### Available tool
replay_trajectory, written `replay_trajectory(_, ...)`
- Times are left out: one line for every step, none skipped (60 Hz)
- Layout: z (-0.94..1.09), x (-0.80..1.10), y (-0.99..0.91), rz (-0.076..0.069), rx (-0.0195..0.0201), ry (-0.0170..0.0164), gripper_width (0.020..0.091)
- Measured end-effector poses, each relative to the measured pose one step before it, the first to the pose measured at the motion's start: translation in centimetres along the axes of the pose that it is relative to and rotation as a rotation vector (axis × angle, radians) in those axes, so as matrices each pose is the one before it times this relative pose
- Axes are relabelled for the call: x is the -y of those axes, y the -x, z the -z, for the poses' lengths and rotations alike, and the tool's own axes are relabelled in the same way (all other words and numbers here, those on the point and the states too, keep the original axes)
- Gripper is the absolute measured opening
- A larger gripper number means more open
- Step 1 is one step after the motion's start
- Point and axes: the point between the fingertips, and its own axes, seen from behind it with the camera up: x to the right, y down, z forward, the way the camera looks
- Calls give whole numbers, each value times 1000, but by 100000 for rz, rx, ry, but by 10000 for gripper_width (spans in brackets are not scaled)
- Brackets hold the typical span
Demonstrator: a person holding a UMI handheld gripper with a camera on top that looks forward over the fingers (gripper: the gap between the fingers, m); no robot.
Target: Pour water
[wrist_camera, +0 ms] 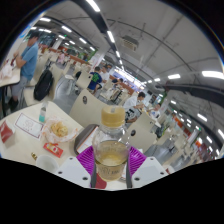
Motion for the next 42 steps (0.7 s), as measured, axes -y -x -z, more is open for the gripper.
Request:
replay_trajectory(-349, -435, -282, -4808, 855, 846, 399)
replay_trajectory(-327, -422, -247, -4648, 1064, 929, 398)
replay_trajectory(-341, -415, -244, -4468, 1132, 707, 397)
replay_trajectory(-379, -348, -279, -4281, 978, 440, 398)
replay_trajectory(-358, -267, -265, -4271, 551, 512, 398)
replay_trajectory(-156, -371, -502, -3536, 759, 294, 398)
replay_trajectory(-372, -441, -210, -3477, 888, 759, 400)
replay_trajectory(-399, -493, -186, -3329, 1082, 904, 399)
replay_trajectory(-356, -450, -195, -3248, 1131, 807, 397)
replay_trajectory(-343, -413, -243, -3167, 1025, 712, 399)
replay_trajectory(-329, -376, -270, -2951, 880, 607, 399)
replay_trajectory(-596, -409, 128, -2620, 759, 477, 397)
replay_trajectory(-376, -431, -145, -1891, 1209, 580, 398)
replay_trajectory(-333, -596, -71, -1373, 734, 584, 398)
replay_trajectory(-305, -494, -184, -1123, 748, 670, 398)
replay_trajectory(-362, -500, -211, -1019, 484, 723, 399)
replay_trajectory(-302, -527, -184, -824, 407, 736, 398)
replay_trajectory(-338, -472, -95, -582, 544, 653, 397)
replay_trajectory(-265, -437, -29, -371, 749, 489, 399)
replay_trajectory(-389, -341, 152, -467, 893, 442, 398)
replay_trajectory(-227, -424, 17, -408, 618, 400, 397)
replay_trajectory(-233, -361, -1, -419, 507, 341, 400)
replay_trajectory(-343, -396, 60, -438, 514, 298, 399)
replay_trajectory(-193, -334, 91, -238, 703, 307, 398)
replay_trajectory(-189, -315, 68, -110, 564, 333, 399)
replay_trajectory(-157, -332, 5, 47, 337, 292, 407)
replay_trajectory(-160, -358, -16, 290, 237, 325, 406)
replay_trajectory(-82, -406, -165, 398, 508, 482, 409)
replay_trajectory(-158, -528, -1, 401, 221, 878, 408)
replay_trajectory(-167, -596, -19, 258, 20, 1125, 404)
replay_trajectory(-169, -674, -54, 139, -167, 1443, 423)
replay_trajectory(30, 277, 186, 70, -38, -2338, 414)
replay_trajectory(157, 329, 55, 143, 204, -2585, 416)
replay_trajectory(-118, -351, -293, 308, 292, 897, 422)
replay_trajectory(188, -30, 16, 837, 197, -492, 420)
replay_trajectory(34, 150, 154, 1006, 251, -1272, 428)
replay_trajectory(31, -241, 85, 1154, 180, 347, 430)
replay_trajectory(19, 66, 65, 1112, 69, -694, 440)
replay_trajectory(-81, 21, 97, 964, 68, -623, 439)
replay_trajectory(-28, -35, 6, 837, 102, 30, 441)
replay_trajectory(38, 82, 14, 498, 175, -171, 443)
replay_trajectory(-5, -14, -7, 319, 97, 340, 453)
